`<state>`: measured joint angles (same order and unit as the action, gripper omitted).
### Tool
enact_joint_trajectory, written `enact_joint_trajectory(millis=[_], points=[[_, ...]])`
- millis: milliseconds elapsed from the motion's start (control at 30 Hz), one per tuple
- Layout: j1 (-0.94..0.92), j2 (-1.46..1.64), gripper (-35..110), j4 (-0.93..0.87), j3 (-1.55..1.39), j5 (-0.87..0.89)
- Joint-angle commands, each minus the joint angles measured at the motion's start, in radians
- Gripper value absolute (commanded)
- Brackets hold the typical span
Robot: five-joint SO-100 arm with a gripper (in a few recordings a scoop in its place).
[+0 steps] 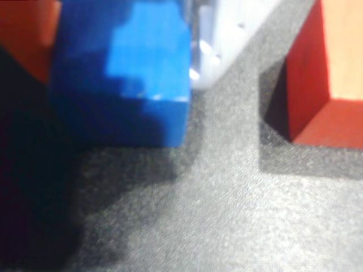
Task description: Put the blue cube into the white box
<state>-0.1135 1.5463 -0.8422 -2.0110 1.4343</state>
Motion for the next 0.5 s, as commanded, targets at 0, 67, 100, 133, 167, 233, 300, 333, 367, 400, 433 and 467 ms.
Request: enact_joint_trajectory(millis=[0,67,100,133,167,233,300,333,367,400,433,467], points=[[-0.025,0.063,0,-0.044,0.035,0.012],[-0.038,0.100,0,-0.121,0.066,0.035],[-0.048,0.121,0,-0.160,0.083,0.043],[-0.058,0.140,0,-0.209,0.106,0.054],[-0.071,0.160,0,-0.261,0.129,0.078],[-0.092,0.202,0,-0.367,0.178,0.137],[-0.118,0.252,0,-0.468,0.219,0.224],[-0.137,0.279,0,-0.506,0.230,0.262],[-0.160,0.304,0,-0.540,0.236,0.293],[-0.186,0.330,0,-0.566,0.236,0.313],[-0.216,0.350,0,-0.594,0.235,0.330],[-0.249,0.373,0,-0.624,0.230,0.345]])
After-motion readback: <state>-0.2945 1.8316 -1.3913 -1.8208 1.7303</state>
